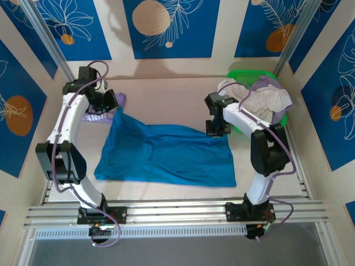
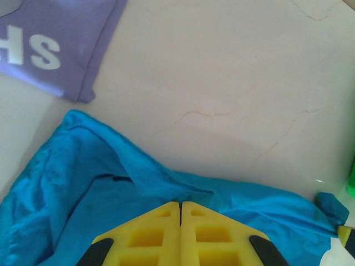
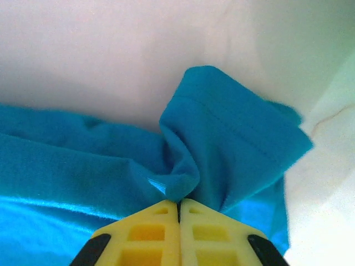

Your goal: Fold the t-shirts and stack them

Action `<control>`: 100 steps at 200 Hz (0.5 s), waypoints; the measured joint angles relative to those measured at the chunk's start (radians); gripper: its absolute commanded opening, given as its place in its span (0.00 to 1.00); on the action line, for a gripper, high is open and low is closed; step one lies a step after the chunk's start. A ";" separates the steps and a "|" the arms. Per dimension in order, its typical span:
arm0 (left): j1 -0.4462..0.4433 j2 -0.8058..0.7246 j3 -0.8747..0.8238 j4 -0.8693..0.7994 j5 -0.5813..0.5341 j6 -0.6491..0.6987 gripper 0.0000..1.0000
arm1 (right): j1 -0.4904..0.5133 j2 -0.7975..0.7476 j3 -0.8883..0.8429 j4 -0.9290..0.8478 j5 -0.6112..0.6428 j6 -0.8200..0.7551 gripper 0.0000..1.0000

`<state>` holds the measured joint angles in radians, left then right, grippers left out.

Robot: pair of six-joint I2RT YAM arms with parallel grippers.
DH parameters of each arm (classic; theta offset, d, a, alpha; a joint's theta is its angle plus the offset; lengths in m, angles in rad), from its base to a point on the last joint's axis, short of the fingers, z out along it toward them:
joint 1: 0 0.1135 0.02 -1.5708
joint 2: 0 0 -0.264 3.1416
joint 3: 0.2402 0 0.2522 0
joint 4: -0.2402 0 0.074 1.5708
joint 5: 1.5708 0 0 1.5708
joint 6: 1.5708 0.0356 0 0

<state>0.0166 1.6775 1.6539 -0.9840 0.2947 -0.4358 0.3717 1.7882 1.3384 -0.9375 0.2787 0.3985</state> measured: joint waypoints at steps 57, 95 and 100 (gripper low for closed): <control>0.026 -0.137 -0.261 -0.023 0.040 0.018 0.00 | 0.019 -0.055 -0.048 -0.013 -0.131 0.008 0.34; 0.027 -0.204 -0.412 -0.019 0.061 0.019 0.00 | -0.005 -0.026 0.055 -0.061 -0.084 0.007 0.33; 0.027 -0.208 -0.421 -0.018 0.061 0.019 0.00 | -0.009 -0.011 0.071 -0.063 -0.071 0.007 0.34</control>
<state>0.0441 1.4696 1.2327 -1.0016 0.3557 -0.4164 0.3626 1.7767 1.4097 -1.0000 0.2077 0.4053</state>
